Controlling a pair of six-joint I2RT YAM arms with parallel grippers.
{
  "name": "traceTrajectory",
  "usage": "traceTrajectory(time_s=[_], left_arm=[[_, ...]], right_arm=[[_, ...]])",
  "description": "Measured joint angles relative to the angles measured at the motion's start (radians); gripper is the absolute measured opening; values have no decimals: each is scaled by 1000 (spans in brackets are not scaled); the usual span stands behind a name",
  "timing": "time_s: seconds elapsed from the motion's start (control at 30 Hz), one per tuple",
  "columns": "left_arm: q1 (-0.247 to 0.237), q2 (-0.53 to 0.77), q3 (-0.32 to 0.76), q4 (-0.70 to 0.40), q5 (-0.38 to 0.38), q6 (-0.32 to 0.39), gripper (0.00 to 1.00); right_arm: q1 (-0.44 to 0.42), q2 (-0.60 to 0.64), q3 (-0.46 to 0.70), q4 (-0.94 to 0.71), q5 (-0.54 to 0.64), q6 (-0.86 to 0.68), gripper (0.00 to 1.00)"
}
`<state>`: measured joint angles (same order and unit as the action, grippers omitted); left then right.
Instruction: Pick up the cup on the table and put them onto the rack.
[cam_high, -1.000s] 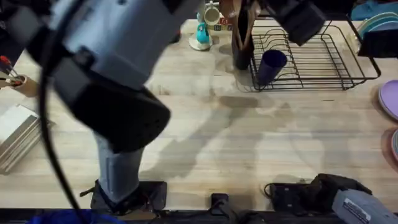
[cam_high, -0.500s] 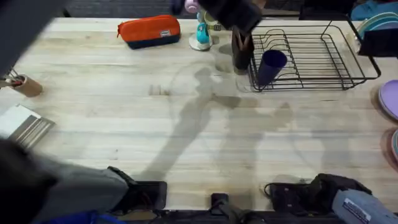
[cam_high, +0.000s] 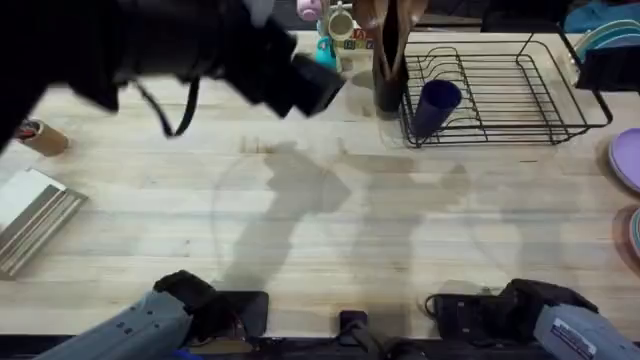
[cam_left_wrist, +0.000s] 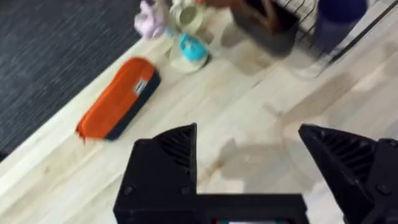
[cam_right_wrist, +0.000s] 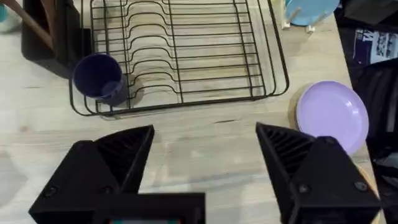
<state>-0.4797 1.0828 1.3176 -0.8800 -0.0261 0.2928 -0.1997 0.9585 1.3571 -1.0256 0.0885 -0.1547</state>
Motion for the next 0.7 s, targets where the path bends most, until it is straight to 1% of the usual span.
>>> traceTrajectory(time_s=[0.07, 0.17, 0.27, 0.37, 0.5, 0.6, 0.7], left_arm=[[0, -34, -40, -15, -31, 0, 992], [0, -72, -89, -44, -96, -2, 993], [11, -85, -102, -98, -167, -43, 993], [46, -84, -104, -157, -210, -114, 993], [111, -84, -105, -214, -236, -217, 993], [160, -84, -106, -232, -243, -283, 993], [200, -84, -106, -235, -250, -328, 993]], right_arm=[[0, 0, 0, 2, -18, 0, 997], [0, 0, 0, 13, -76, 0, 996], [0, 0, 0, 21, -152, 0, 996], [0, 0, 0, 30, -226, 0, 995], [0, 0, 0, 32, -303, 0, 995], [0, 0, 0, 42, -332, 0, 995], [0, 0, 0, 42, -347, 0, 996]])
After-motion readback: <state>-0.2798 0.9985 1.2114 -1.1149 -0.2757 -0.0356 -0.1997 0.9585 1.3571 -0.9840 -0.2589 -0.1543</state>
